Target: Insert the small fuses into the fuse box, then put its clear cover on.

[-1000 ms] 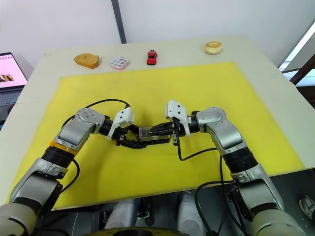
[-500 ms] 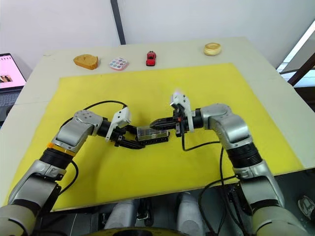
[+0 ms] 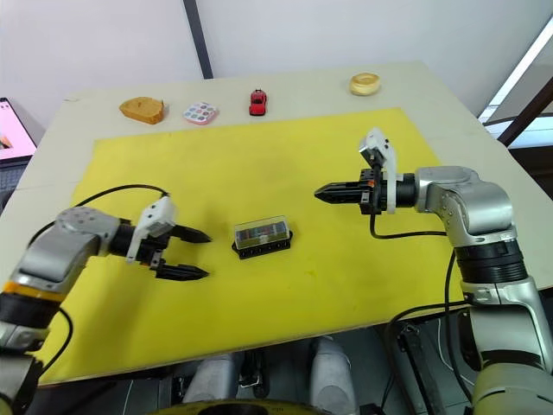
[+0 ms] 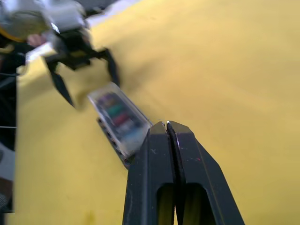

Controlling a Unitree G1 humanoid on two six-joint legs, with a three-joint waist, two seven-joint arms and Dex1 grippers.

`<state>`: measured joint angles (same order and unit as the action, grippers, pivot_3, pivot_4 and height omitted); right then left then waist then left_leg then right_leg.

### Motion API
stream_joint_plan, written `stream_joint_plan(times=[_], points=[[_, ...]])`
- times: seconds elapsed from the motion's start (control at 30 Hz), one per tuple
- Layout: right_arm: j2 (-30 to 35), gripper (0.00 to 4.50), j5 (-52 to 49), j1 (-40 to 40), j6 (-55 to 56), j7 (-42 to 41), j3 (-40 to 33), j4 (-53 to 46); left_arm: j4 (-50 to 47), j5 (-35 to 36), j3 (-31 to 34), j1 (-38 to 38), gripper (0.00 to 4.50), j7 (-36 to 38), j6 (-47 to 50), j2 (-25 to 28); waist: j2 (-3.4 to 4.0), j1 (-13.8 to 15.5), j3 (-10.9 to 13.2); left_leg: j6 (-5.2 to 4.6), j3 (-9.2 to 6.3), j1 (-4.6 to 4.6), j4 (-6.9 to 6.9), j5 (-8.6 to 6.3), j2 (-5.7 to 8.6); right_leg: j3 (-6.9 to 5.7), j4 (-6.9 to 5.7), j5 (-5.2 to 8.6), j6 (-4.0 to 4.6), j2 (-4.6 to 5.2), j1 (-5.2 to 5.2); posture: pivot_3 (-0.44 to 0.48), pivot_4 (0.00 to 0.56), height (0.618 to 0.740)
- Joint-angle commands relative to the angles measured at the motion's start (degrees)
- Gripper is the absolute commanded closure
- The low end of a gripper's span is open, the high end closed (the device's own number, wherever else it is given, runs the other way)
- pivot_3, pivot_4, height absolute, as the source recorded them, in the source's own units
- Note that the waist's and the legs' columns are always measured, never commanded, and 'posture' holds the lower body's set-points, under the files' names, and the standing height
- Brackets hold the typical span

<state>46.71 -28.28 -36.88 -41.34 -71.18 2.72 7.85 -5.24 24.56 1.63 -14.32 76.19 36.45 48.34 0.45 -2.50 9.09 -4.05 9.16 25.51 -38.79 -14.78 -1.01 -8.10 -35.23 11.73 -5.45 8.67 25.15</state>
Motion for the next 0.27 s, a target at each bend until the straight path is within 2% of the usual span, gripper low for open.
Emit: stream_joint_plan(times=[0.03,0.17,0.27], points=[[3.2,4.50,2.5,1.2,4.2,-0.2,-2.4,1.7,-6.1,4.3,10.6,6.5,0.06,-4.8,4.4,2.1,0.05,0.1,0.2,0.00,0.00,0.00,-0.01,0.00,0.00,0.00,0.01,0.01,0.01,0.01,0.10,0.000,0.150,0.740],[4.5,4.50,5.9,4.1,7.7,2.7,-3.8,7.2,-11.5,8.6,21.6,15.0,0.06,-13.8,7.1,-2.8,0.13,1.3,0.4,0.02,-0.01,0.00,-0.04,-0.02,0.05,0.00,0.10,0.03,0.06,0.10,0.04,0.000,0.150,0.740],[3.6,4.50,5.8,5.5,8.6,4.3,-5.1,7.9,-13.1,9.0,25.6,18.6,0.06,-19.8,6.0,-7.0,0.12,1.7,0.4,0.02,0.00,0.00,-0.05,-0.03,0.05,0.02,0.16,0.02,0.07,0.13,0.03,0.000,0.150,0.740]])
